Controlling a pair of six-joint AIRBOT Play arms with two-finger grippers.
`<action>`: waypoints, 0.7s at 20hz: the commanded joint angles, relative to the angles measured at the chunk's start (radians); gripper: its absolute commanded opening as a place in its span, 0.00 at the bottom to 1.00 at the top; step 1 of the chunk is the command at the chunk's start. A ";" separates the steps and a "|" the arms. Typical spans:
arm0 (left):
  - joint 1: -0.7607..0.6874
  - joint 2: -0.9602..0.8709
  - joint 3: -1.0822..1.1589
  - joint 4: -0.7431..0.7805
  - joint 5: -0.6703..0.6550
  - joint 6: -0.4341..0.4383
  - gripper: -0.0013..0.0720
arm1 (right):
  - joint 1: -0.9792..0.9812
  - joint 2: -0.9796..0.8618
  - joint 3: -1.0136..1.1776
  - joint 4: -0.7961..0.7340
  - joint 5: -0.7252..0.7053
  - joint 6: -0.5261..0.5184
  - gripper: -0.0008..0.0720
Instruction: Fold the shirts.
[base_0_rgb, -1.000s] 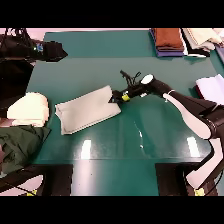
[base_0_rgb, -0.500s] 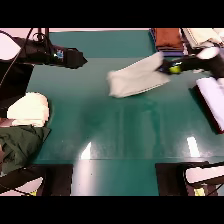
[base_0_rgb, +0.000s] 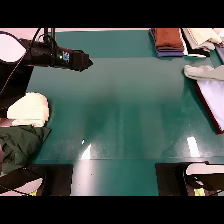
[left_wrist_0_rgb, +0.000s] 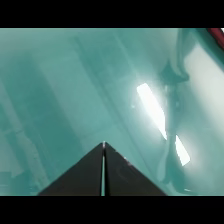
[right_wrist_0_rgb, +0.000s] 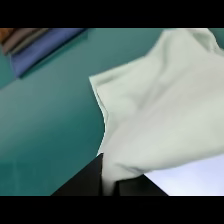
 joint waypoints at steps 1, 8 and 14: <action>-0.002 0.000 0.000 -0.002 -0.001 -0.018 0.05 | -0.040 -0.003 0.085 -0.001 -0.038 -0.011 0.04; -0.002 0.000 -0.002 -0.001 -0.033 -0.017 0.05 | -0.047 -0.002 0.320 -0.001 0.013 -0.018 0.04; -0.002 0.000 -0.002 -0.001 -0.065 -0.014 0.05 | -0.064 0.025 0.299 -0.145 0.152 -0.018 0.04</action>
